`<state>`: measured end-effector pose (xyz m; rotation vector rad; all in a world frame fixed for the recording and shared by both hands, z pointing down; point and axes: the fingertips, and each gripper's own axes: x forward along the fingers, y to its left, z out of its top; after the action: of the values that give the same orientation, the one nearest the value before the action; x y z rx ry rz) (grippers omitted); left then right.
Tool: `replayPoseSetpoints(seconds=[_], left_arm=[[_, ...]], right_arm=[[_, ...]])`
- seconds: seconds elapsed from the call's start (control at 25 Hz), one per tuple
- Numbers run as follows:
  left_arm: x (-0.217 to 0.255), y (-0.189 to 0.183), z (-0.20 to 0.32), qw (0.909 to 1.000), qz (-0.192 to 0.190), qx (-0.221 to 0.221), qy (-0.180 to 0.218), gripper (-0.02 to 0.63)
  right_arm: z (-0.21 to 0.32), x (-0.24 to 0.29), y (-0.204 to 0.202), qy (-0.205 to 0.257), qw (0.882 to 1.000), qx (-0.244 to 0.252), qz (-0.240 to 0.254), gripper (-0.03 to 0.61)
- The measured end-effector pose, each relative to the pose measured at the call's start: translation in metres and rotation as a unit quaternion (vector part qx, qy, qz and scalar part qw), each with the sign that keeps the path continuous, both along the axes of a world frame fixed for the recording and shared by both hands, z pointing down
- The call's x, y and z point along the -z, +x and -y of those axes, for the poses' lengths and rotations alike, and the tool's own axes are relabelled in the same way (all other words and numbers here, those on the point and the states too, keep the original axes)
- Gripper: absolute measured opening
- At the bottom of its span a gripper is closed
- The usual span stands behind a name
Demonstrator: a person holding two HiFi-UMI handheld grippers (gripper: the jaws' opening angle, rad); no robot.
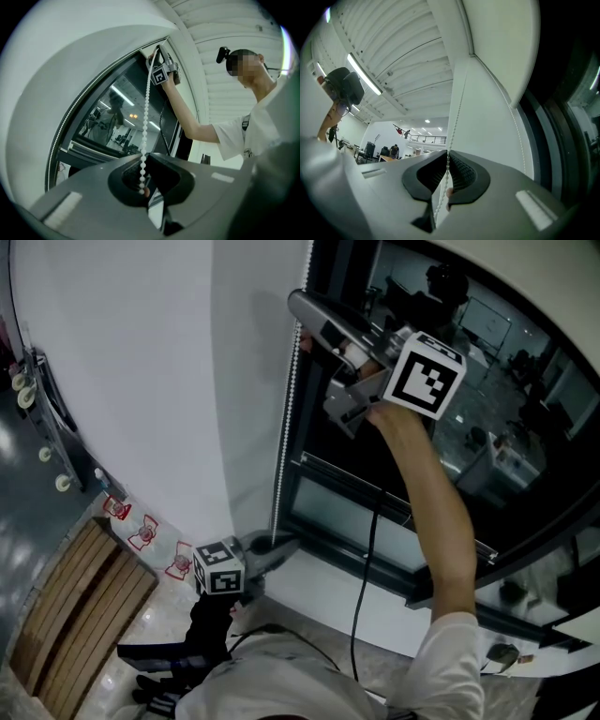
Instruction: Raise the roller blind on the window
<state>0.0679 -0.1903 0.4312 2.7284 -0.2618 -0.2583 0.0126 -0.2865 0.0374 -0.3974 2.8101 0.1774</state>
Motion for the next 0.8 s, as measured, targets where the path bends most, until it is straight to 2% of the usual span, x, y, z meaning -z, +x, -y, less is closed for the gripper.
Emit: replayPoseSetpoints(seconds=[0.32, 0.6, 0.8], left_arm=[[-0.001, 0.005, -0.002, 1.0000, 0.001, -0.006, -0.007, -0.002], [0.001, 0.005, -0.002, 1.0000, 0.002, -0.007, -0.002, -0.002], [0.002, 0.006, -0.002, 0.9999, 0.005, -0.011, 0.001, -0.002]], right_arm=[[-0.007, -0.016, -0.003, -0.007, 1.000, 0.006, -0.014, 0.014], [-0.014, -0.060, -0.008, -0.015, 0.999, 0.002, -0.043, 0.013], [-0.018, -0.110, -0.013, -0.041, 0.996, 0.004, -0.075, 0.013]])
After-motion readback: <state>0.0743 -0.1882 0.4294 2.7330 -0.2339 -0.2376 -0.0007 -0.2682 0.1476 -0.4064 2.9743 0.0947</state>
